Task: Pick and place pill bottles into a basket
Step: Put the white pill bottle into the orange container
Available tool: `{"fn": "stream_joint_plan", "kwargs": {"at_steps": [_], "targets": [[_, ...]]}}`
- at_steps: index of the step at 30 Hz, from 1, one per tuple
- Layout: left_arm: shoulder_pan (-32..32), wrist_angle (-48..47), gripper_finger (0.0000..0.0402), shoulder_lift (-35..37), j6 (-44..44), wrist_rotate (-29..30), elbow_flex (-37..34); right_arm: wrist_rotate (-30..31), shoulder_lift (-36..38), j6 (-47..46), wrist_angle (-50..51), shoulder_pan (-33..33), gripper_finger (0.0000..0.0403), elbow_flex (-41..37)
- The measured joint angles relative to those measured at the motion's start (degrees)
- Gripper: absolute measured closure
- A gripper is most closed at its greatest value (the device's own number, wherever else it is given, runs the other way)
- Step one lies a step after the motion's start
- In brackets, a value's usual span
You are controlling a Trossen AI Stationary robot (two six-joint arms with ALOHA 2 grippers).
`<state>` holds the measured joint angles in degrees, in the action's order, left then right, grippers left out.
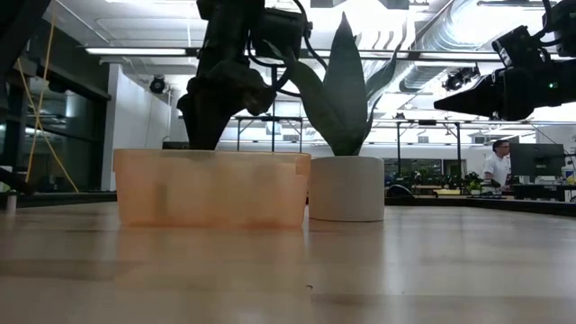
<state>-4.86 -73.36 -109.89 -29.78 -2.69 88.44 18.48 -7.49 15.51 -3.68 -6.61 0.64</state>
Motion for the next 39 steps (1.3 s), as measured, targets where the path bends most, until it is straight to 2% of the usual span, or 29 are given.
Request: {"fn": "stream_joint_plan", "kwargs": {"at_steps": [4,7,10,14,21,26,28,32,39], "targets": [[0.0,-1.3,0.018,0.0,0.97,-1.41,0.07,0.0,0.0,0.0,0.0,0.0,0.0391,0.0],[0.03,-8.01,0.0179,0.16,0.31,-2.36,2.36,0.0,0.0,0.0,0.0,0.0,0.0391,0.0],[1.37,-12.86,0.0179,1.42,-2.1,1.04,5.77,0.01,0.0,0.0,0.0,0.0,0.0391,0.0],[5.4,-14.5,0.0179,4.79,-6.2,5.53,10.6,0.07,0.0,0.0,-0.01,0.0,0.0391,0.0],[18.96,-12.29,0.0179,10.59,-18.74,15.34,13.27,0.07,-0.63,0.0,-0.04,0.0,0.0391,-0.04],[30.13,-12.21,0.0179,10.68,-32.15,16.0,13.25,0.04,-0.72,0.0,-0.04,0.02,0.0391,-0.04],[34.27,-12.11,0.0179,10.41,-39.41,12.86,13.25,0.04,-0.72,0.0,-0.04,0.02,0.0391,-0.04],[41.72,-10.96,0.0179,10.29,-59.77,4.56,12.27,0.04,-0.72,0.0,-0.12,0.0,0.0391,-0.04],[54.1,-8.11,0.0179,10.29,-93.62,-1.45,7.13,0.02,-0.76,0.0,-0.2,0.02,0.0391,-0.07]]}}
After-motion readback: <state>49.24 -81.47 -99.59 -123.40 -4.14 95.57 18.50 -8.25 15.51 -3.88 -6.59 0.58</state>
